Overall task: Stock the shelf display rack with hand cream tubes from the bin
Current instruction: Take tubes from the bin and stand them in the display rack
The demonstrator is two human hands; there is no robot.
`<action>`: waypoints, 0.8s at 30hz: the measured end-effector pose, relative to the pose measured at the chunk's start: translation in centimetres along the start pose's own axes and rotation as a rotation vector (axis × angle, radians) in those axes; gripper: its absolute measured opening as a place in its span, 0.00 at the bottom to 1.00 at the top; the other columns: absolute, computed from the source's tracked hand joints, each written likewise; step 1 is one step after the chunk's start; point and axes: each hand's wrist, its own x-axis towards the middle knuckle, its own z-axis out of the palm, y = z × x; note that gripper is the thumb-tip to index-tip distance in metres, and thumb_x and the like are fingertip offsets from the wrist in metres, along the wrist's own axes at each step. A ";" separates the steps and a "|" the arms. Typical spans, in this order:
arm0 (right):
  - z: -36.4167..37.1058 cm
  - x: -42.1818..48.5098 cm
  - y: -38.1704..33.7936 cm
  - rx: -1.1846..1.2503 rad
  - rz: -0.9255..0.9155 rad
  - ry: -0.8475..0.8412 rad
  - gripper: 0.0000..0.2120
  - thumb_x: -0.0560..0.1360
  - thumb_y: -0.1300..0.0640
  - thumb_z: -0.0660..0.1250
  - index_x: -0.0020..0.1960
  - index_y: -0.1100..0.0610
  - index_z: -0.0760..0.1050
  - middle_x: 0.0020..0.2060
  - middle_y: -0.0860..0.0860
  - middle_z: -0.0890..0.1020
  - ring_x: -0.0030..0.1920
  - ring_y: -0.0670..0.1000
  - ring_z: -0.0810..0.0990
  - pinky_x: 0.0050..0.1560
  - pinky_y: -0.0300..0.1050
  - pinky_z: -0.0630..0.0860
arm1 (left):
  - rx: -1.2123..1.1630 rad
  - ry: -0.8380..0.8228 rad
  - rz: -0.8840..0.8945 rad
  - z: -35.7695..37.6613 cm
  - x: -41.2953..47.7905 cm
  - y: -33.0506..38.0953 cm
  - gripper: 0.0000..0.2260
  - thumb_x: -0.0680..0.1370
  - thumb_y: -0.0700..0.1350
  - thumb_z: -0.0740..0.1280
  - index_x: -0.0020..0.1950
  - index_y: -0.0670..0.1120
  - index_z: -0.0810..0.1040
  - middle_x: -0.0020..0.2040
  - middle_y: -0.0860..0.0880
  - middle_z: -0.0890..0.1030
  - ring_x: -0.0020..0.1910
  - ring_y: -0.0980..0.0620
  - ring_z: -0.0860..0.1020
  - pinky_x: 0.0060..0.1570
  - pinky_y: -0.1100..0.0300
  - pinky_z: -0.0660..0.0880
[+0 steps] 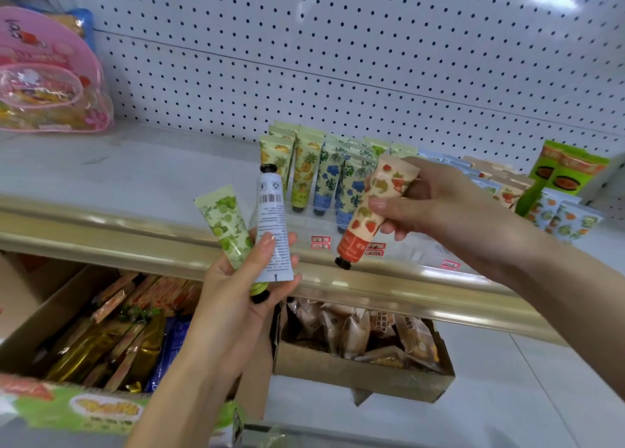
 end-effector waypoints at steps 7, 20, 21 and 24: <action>-0.5 1.3 -2.7 -0.140 -0.017 -0.060 0.07 0.74 0.63 0.67 0.49 0.68 0.75 0.36 0.56 0.84 0.34 0.50 0.83 0.37 0.37 0.80 | 0.020 -0.079 -0.006 0.1 0.0 -0.1 0.12 0.70 0.40 0.66 0.50 0.50 0.85 0.53 0.45 0.84 0.51 0.48 0.83 0.43 0.56 0.82; -1.0 5.1 -7.4 -0.550 -0.074 -0.148 0.05 0.71 0.63 0.71 0.44 0.64 0.77 0.35 0.53 0.85 0.36 0.49 0.85 0.33 0.34 0.79 | 0.062 -0.003 0.076 0.0 0.6 0.0 0.16 0.68 0.41 0.67 0.55 0.46 0.80 0.52 0.44 0.84 0.50 0.48 0.83 0.43 0.56 0.82; -0.9 5.4 -7.3 -0.631 -0.095 -0.134 0.05 0.71 0.61 0.71 0.44 0.63 0.78 0.36 0.53 0.85 0.36 0.49 0.84 0.33 0.35 0.79 | 0.066 0.000 0.080 0.0 0.6 -0.1 0.16 0.68 0.41 0.68 0.55 0.46 0.80 0.52 0.44 0.84 0.50 0.48 0.83 0.43 0.56 0.82; -0.7 5.9 -7.0 -0.916 -0.188 -0.055 0.08 0.70 0.52 0.73 0.42 0.57 0.79 0.35 0.48 0.80 0.34 0.45 0.75 0.33 0.31 0.70 | 0.075 -0.002 0.084 -0.1 0.7 -0.1 0.16 0.68 0.41 0.68 0.56 0.46 0.80 0.52 0.44 0.84 0.50 0.48 0.83 0.44 0.56 0.82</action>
